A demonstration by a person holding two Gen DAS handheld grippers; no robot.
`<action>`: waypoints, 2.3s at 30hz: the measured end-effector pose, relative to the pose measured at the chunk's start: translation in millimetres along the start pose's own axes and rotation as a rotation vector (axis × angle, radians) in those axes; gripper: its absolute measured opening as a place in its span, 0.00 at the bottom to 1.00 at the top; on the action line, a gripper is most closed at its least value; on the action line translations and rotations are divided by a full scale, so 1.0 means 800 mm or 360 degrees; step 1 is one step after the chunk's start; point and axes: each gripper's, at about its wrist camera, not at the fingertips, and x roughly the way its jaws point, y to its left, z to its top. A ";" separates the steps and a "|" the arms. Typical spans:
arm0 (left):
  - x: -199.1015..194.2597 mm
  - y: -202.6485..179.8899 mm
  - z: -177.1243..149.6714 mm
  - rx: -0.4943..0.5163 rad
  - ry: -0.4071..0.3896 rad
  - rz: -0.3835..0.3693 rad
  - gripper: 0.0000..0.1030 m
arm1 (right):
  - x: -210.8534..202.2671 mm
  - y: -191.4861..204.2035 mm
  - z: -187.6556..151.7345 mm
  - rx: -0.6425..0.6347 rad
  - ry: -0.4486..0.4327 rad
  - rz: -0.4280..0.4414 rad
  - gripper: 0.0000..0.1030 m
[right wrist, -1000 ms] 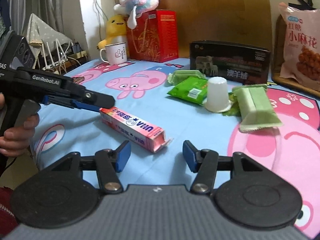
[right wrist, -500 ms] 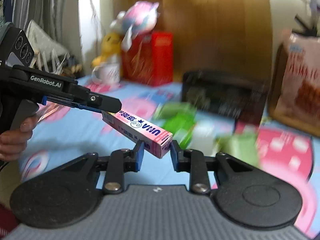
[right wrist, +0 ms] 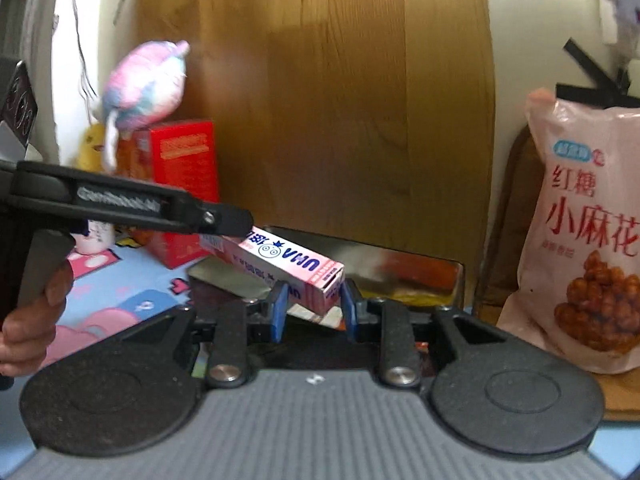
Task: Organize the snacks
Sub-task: 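Carry the pink candy box into the black tin box and release it, then withdraw the left gripper from the tin box back over the bed, then move the right gripper toward the yellow-lidded jelly cup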
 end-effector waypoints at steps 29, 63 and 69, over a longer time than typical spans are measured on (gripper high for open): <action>-0.168 0.054 -0.184 -0.0425 0.0190 -0.0328 0.55 | -0.151 0.095 -0.108 0.0200 0.0193 0.0586 0.47; -0.187 0.004 -0.222 0.0002 0.0124 0.0399 0.65 | -0.182 0.043 -0.176 0.0999 0.0060 0.0193 0.53; -0.180 0.001 -0.221 0.0041 0.0178 0.0481 0.81 | -0.183 0.042 -0.177 0.0997 0.0052 0.0190 0.58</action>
